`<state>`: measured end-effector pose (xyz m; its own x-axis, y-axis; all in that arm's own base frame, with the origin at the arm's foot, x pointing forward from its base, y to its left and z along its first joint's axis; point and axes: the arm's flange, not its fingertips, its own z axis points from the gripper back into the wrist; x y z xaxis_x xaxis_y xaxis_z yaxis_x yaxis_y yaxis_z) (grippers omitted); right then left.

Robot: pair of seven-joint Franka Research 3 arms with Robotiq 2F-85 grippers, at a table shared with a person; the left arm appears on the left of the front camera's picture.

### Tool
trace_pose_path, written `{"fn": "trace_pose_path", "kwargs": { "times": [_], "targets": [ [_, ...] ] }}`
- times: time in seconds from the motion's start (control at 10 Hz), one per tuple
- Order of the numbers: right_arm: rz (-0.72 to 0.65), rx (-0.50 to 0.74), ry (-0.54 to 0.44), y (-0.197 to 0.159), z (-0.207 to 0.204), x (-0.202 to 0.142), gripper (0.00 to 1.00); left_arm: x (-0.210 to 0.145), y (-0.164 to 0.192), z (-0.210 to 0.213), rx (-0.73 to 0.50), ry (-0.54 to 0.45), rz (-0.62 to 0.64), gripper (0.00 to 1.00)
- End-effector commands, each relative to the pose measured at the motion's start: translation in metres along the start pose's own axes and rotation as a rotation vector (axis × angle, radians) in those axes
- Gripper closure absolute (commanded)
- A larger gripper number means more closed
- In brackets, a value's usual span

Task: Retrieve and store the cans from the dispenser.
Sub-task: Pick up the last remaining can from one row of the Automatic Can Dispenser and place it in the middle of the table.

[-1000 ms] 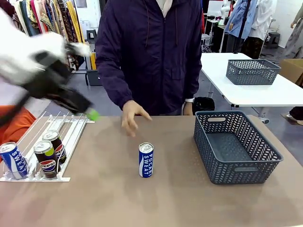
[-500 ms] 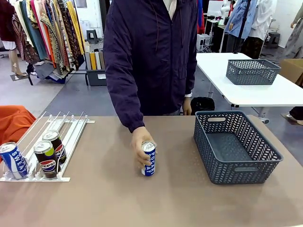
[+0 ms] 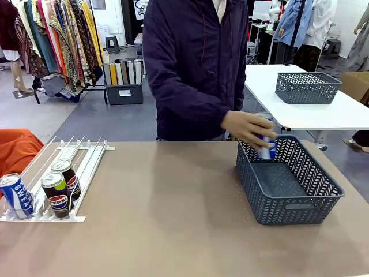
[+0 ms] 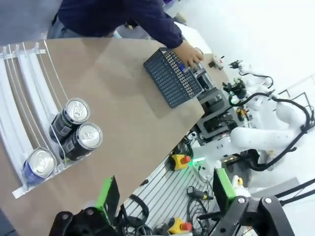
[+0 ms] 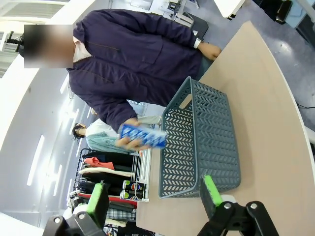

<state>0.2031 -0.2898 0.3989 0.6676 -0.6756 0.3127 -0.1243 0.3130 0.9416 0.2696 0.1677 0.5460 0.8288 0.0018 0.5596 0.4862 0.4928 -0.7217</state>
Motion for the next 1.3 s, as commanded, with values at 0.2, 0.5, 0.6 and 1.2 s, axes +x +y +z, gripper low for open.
{"fn": "trace_pose_path", "kwargs": {
  "times": [0.2,0.5,0.6,1.2],
  "targets": [
    [0.027,0.017,-0.020,0.003,-0.002,0.004,0.00,0.004,-0.009,0.000,0.015,0.000,-0.031,0.00],
    [0.027,0.017,-0.020,0.003,-0.002,0.004,0.00,0.004,-0.009,0.000,0.015,0.000,-0.031,0.00],
    [0.027,0.017,-0.020,0.003,-0.002,0.004,0.00,0.002,-0.009,-0.001,0.037,0.010,-0.009,0.00],
    [0.027,0.017,-0.020,0.003,-0.002,0.004,0.00,0.044,-0.002,-0.079,0.751,0.518,0.092,0.00]
  ]
}}
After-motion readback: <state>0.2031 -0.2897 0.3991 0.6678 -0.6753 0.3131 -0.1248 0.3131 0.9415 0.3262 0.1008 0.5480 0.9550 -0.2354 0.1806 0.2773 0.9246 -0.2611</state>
